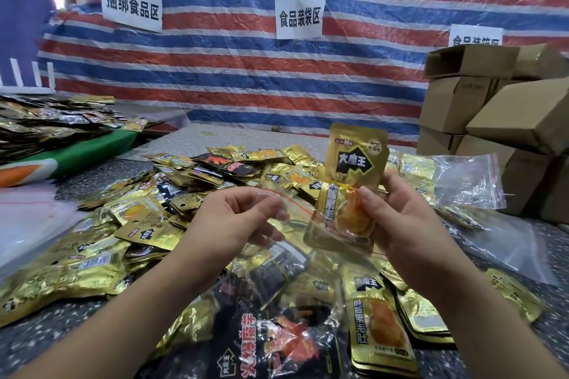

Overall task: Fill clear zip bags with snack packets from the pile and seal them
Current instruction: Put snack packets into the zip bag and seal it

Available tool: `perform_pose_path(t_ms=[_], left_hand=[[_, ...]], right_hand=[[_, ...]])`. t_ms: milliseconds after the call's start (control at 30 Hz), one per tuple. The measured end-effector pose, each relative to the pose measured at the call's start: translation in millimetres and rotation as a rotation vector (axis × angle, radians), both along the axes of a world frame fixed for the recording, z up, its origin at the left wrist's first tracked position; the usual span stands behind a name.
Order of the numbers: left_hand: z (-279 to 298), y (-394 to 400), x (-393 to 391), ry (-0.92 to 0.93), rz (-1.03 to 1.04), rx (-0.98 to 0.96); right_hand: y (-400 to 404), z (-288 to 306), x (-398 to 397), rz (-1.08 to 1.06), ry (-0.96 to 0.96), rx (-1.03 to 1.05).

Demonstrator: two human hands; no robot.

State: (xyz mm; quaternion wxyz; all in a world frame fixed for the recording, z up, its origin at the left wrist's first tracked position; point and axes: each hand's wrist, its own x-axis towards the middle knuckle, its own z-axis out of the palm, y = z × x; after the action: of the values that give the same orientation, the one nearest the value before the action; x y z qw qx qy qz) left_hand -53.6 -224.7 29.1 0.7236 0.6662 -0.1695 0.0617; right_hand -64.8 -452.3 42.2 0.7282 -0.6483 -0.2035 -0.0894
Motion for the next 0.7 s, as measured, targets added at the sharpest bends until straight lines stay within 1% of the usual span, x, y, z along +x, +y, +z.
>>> perform_pose_path(t_ms=[133,467,600,700], left_hand=[[0.0,0.1,0.2,0.006,0.003,0.0],[-2.2,-0.8,0.0,0.018,0.032,0.002],[-3.0,0.3,0.2,0.014,0.037,0.0],[-2.4,-0.8,0.3,0.007,0.043,-0.016]], right_hand=[[0.2,2.7,1.3,-0.003,-0.005,0.122],[-1.3,3.5,0.7,-0.015,-0.085,0.126],[-1.7,2.3,1.5,-0.011,-0.063,0.068],[0.3,0.4,-0.2,-0.066,-0.107,-0.079]])
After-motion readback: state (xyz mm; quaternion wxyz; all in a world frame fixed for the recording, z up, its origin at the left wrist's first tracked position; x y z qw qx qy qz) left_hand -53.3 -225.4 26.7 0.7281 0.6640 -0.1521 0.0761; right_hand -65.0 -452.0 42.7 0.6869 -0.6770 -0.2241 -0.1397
